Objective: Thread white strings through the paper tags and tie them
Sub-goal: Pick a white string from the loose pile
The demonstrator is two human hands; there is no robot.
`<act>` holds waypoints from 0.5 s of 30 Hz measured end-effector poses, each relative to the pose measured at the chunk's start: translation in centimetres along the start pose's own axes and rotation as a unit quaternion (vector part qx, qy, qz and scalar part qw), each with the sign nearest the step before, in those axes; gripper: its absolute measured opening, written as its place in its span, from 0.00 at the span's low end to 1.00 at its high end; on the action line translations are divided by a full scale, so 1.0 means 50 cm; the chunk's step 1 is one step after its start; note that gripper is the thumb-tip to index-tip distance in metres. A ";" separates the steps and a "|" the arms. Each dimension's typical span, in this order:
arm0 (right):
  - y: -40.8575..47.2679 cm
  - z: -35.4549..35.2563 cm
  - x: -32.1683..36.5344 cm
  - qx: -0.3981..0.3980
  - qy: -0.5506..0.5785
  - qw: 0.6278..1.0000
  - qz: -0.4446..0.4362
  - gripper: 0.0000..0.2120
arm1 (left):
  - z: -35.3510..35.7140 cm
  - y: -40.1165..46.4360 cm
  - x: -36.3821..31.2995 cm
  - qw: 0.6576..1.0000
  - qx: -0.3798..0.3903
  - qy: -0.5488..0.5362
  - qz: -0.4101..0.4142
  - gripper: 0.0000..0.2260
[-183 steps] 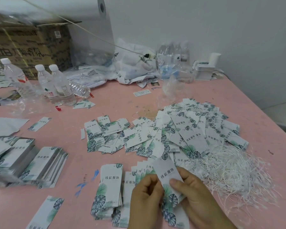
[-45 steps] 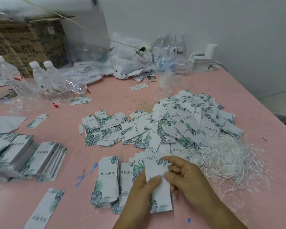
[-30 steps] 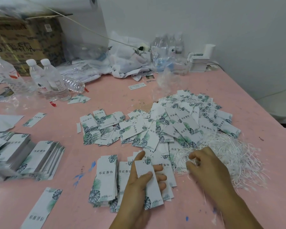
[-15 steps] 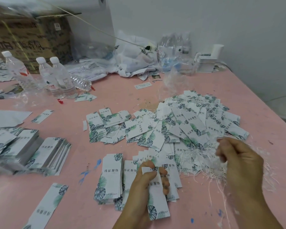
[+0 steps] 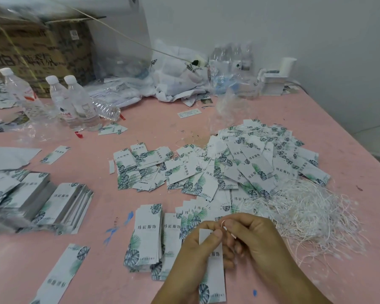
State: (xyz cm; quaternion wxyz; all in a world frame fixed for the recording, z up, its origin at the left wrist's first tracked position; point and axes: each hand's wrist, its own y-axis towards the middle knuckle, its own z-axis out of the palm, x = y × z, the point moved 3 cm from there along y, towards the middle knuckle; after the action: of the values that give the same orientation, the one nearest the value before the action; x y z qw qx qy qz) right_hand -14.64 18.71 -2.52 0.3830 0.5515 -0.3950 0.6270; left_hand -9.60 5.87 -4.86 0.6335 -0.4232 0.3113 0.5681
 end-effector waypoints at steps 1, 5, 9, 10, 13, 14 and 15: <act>-0.003 0.001 0.003 -0.003 -0.023 1.000 -0.018 0.06 | 0.000 -0.002 0.000 1.000 0.003 0.010 -0.001 0.15; -0.018 0.010 0.020 0.010 -0.054 0.996 -0.075 0.07 | -0.003 -0.004 -0.005 1.000 -0.004 0.024 0.013 0.18; -0.018 0.013 0.020 -0.009 -0.042 0.996 -0.072 0.06 | 0.000 -0.009 -0.009 0.998 0.015 0.042 0.036 0.08; -0.017 0.011 0.021 -0.017 -0.045 0.996 -0.071 0.06 | 0.001 -0.010 -0.009 0.998 0.018 0.043 0.036 0.08; -0.011 -0.002 0.022 -0.042 -0.051 0.996 -0.063 0.07 | -0.001 -0.008 -0.004 0.998 0.024 0.042 0.028 0.10; -0.008 -0.009 0.021 -0.051 -0.056 0.995 -0.060 0.09 | -0.003 -0.006 -0.003 0.999 0.026 0.042 0.023 0.11; -0.006 -0.014 0.020 -0.061 -0.062 0.995 -0.057 0.09 | -0.005 -0.006 -0.002 0.999 0.029 0.042 0.018 0.12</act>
State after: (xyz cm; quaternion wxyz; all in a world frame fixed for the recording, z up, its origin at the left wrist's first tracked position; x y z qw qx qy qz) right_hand -14.75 19.49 -1.54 0.4258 0.5871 -0.4232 0.5431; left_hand -9.32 5.61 -4.81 0.6211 -0.4228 0.3617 0.5520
